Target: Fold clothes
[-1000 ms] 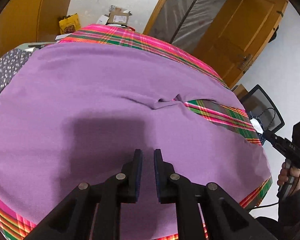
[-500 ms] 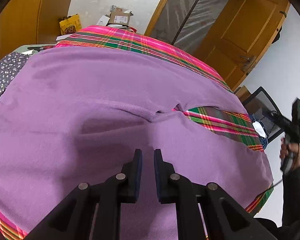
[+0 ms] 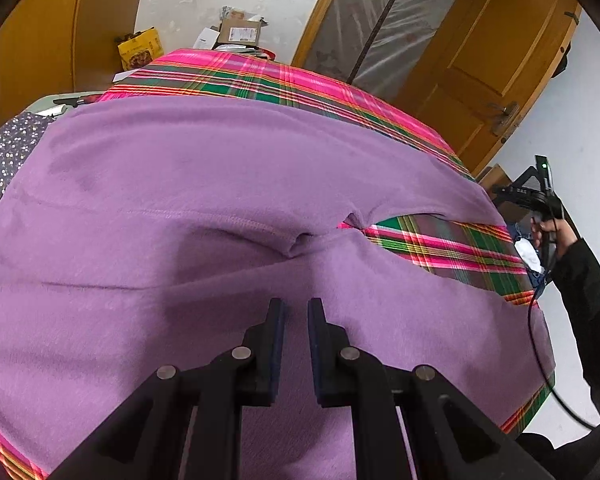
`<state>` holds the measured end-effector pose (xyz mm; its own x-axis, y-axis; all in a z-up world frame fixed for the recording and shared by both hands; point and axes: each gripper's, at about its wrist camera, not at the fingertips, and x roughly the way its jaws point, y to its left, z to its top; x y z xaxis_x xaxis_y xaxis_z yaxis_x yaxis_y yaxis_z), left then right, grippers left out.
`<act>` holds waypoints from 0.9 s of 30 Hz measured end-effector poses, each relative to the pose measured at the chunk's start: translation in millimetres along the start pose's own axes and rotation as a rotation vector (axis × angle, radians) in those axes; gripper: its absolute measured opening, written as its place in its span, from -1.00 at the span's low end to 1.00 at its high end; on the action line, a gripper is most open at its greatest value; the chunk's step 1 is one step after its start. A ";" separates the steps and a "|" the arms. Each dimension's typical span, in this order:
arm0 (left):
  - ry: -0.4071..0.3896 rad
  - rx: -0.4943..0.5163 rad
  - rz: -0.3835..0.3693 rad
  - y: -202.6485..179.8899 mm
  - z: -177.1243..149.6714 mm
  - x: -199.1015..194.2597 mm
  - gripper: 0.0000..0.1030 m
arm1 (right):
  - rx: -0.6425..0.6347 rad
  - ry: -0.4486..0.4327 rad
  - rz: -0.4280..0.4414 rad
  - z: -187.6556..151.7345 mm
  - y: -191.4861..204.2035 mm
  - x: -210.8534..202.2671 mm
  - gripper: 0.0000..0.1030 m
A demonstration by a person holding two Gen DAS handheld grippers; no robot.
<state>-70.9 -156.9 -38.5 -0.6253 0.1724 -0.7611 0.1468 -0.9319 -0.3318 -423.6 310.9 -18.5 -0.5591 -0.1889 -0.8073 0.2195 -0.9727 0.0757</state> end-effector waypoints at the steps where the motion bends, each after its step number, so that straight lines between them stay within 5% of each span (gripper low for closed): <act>1: 0.002 -0.001 0.003 -1.7 0.9 1.5 -0.78 | 0.019 0.005 0.006 2.6 -6.0 5.5 -0.13; 6: 0.021 0.000 0.017 -9.1 6.9 11.3 -0.78 | 0.110 0.056 0.091 8.7 -27.7 35.7 -0.14; 10: 0.028 0.001 0.022 -12.0 11.2 15.8 -0.78 | 0.114 0.030 0.101 8.1 -32.5 36.1 -0.37; 11: 0.030 0.003 0.022 -12.9 12.5 17.0 -0.78 | 0.116 0.016 0.092 7.8 -34.3 33.9 -0.50; 12: 0.032 0.005 0.023 -13.7 13.8 18.1 -0.78 | 0.118 0.002 0.084 7.5 -36.0 31.6 -0.93; 23: 0.018 -0.003 0.028 -12.7 15.9 9.7 -0.78 | 0.184 -0.044 0.107 15.8 -46.2 34.1 -0.91; 26: -0.001 -0.012 0.041 -6.6 17.4 2.1 -0.78 | 0.213 -0.021 0.089 13.6 -50.6 35.2 -0.78; 27: -0.008 -0.016 0.045 -4.4 18.1 -0.3 -0.78 | 0.220 -0.021 0.075 12.2 -52.1 32.9 -0.59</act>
<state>-85.2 -158.6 -26.7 -0.6236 0.1275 -0.7713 0.1877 -0.9334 -0.3060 -463.3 353.8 -41.9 -0.5650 -0.2625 -0.7822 0.0828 -0.9613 0.2628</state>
